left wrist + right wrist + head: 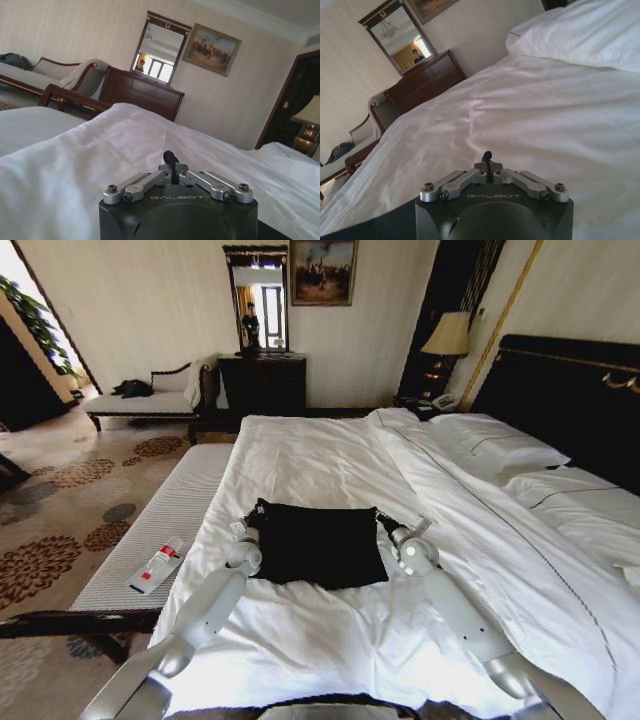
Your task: Fold the clothes on the bed.
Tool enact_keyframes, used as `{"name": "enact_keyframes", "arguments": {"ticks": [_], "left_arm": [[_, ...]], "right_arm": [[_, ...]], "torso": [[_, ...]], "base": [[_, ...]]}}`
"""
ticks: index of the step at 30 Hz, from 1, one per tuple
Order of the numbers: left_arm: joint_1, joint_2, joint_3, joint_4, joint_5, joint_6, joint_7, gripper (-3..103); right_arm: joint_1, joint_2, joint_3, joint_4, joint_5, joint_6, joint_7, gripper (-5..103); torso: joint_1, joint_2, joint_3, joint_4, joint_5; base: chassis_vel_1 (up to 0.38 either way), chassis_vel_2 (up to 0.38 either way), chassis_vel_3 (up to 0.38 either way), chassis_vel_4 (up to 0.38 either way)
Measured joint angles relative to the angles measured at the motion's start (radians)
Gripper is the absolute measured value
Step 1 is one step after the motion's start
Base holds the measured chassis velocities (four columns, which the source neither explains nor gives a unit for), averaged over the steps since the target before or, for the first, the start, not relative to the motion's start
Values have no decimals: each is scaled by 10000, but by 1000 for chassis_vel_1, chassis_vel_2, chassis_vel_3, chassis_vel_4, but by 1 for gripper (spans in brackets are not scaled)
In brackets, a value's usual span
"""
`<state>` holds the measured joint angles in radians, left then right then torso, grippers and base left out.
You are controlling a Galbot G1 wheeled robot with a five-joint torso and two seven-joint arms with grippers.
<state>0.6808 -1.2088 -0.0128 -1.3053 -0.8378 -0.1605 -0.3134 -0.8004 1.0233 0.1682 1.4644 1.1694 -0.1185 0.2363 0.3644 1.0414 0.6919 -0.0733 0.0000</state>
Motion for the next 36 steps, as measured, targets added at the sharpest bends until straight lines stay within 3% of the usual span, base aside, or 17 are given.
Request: {"name": "enact_keyframes", "arguments": {"ticks": [7,17,22,29,36], "left_arm": [[1379,567,-577,-1466,94,-303,146,2],[2533,1097,-896,-2613,266,-442,266,2],[2482,1295,-947,-2699,204,-458,279,2],[2278,1557,-990,-2711,16,-470,309,2],[1563,1543,-678,-2398,-45,-471,340,2]], "right_arm": [[-1280,-8,295,1038,-1240,722,-379,1],[-2207,-416,702,2402,-2033,1243,-670,1],[-2636,-503,761,2596,-2553,1614,-925,1],[-2850,-614,965,2705,-2558,1768,-945,1],[-1834,-809,511,2035,-2293,1793,-897,1]], "torso": [[-1,1,-1,1,0],[-1,2,-1,3,-2],[-2,2,-1,1,-2],[1,1,1,1,-1],[1,1,1,2,-1]], "base": [[0,0,0,0],[0,0,0,0],[0,0,0,0],[0,0,0,0],[0,0,0,0]]}}
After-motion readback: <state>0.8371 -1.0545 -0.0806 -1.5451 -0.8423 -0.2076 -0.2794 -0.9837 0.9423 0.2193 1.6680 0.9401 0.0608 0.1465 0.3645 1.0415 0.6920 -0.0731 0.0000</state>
